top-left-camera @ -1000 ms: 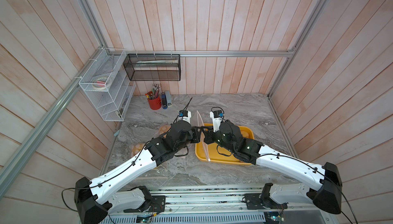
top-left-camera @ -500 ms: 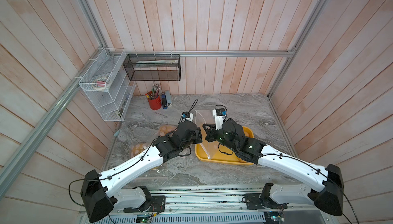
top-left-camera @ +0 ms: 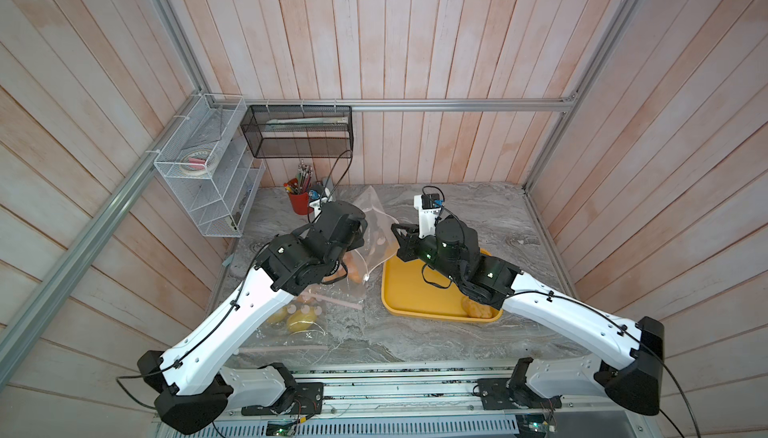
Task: Put the potatoes into a zipper bag and zip it
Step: Open the zipper of the food storage bag.
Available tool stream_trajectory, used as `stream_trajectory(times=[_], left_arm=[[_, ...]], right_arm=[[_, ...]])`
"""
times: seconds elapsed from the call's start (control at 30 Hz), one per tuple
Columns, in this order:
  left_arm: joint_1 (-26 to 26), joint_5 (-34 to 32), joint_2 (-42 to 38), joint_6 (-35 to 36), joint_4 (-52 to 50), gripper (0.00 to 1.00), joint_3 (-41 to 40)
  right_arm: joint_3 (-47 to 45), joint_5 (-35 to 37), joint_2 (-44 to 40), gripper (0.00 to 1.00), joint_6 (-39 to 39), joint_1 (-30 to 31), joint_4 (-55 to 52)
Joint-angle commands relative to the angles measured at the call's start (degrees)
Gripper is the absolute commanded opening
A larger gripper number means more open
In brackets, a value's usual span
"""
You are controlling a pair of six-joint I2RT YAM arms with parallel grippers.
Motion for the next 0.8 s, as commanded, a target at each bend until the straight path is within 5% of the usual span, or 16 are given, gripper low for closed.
stream_trajectory(times=[0.0,0.17,0.53,0.77], left_arm=[[1.77,-1.14,1.03,0.48,-8.19,0.0,0.36],[2.45,5.37,1.79,6.27,2.75,0.0,-4.04],[5.64,10.67,13.68,4.65,9.44,0.0,-5.52],[6.71,11.92,19.55,5.18,11.93,0.0,-4.04]], right_arm=[[0.31,-0.85,3.25,0.0,-0.55,-2.85,0.31],[-2.46,-4.43,7.09,0.0,0.07,-8.69,4.0],[-8.74,-13.01,12.89,0.01,-0.78,-16.93,12.04],[-10.57,-11.24,9.96,0.39,-2.49,-17.47,9.98]])
